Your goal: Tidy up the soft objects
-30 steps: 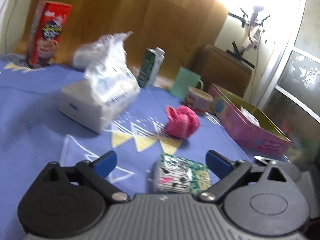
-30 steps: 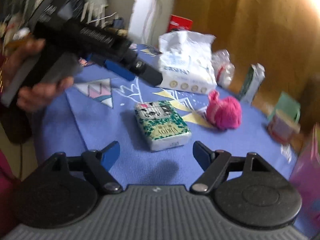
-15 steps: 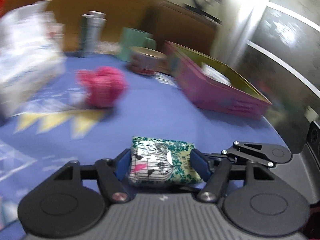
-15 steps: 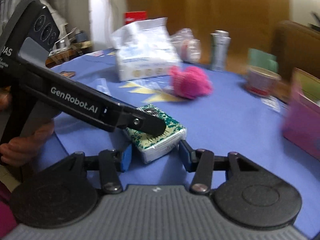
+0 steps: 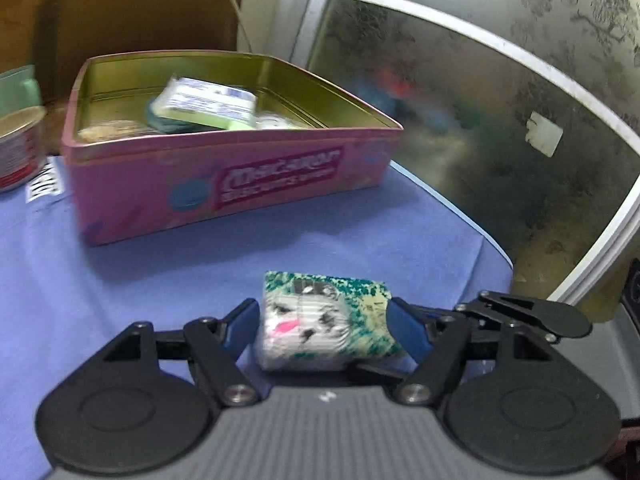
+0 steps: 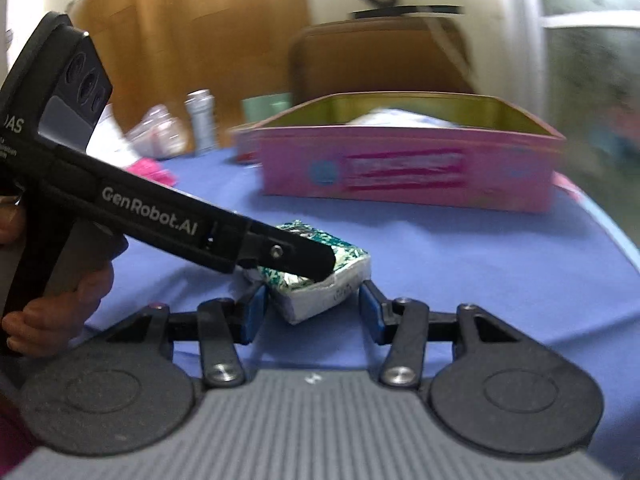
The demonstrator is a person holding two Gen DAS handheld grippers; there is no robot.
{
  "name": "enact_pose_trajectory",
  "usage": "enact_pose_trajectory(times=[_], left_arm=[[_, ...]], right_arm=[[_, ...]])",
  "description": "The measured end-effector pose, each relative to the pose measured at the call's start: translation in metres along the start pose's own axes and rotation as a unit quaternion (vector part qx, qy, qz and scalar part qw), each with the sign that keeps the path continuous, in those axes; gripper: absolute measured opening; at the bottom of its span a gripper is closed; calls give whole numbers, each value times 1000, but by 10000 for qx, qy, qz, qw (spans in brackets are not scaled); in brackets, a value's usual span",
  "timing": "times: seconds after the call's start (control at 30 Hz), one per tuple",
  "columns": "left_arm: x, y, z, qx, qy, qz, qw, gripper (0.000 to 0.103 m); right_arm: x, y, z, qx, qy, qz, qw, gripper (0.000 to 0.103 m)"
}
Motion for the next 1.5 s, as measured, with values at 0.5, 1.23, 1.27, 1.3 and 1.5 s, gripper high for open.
enact_pose_trajectory(times=[0.5,1.23,1.27,1.3,1.5], left_arm=[[25,-16,-8,-235,-236,307,9990,56],[15,-111,-85,328,-1387,1313,9811,82],[23,-104,-85,368,-1335,1360,9810,82],[31,-97,-85,390,-1296,1405,9808,82],[86,-40,-117,674,-1249,1529,9780,82]], right_arm=[[3,-1,4,390,49,298,9988,41],[-74,-107,26,-25,372,1168,9925,46],[-64,-103,22,-53,336,1250,9916,46],[-56,-98,17,-68,312,1301,9910,46],[-39,-77,-12,-119,139,1342,9908,46]])
Point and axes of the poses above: each gripper's, at about its wrist camera, not at the fingertips, and x roughly against the way its jaws point, z to its right, y to its underside, the point moved 7 cm from there along -x, roughly the way its jaws point, and after that the axes turned 15 degrees about -y, right-handed, at the moved point
